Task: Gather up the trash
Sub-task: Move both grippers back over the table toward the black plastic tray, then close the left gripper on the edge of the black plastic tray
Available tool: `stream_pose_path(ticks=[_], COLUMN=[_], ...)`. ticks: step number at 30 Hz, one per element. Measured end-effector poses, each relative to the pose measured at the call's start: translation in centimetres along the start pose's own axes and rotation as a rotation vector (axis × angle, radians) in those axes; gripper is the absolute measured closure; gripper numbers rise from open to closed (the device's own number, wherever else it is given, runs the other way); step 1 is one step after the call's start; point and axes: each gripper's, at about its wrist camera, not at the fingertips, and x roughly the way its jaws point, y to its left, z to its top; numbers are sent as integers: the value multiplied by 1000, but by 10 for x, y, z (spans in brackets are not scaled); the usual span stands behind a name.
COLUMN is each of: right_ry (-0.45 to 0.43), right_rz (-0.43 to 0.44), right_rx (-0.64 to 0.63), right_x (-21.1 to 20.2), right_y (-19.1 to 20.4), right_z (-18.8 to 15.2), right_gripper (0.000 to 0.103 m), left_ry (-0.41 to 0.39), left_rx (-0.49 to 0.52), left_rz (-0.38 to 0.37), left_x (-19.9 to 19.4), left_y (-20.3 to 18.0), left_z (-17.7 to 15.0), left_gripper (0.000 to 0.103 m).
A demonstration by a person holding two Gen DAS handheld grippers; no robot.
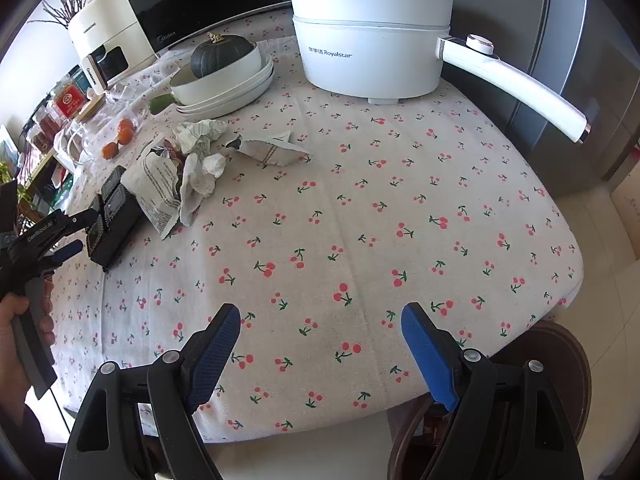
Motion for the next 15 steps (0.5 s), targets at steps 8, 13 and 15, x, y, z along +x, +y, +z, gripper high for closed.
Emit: stream_pose_path(ticks=[8, 13, 15], right_ry=[1, 0, -2], right_rz=[5, 10, 16], right_rx=[-9, -6, -11], right_x=[-2, -3, -4], right_y=[2, 3, 7], right_z=[-2, -2, -3], right_gripper=[19, 19, 19], left_ry=[52, 93, 128], left_rx=[15, 127, 165], left_rz=[-58, -93, -98], left_x=[4, -8, -12], left_y=[2, 0, 2], left_z=[-6, -10, -12], left_gripper=[45, 80, 90])
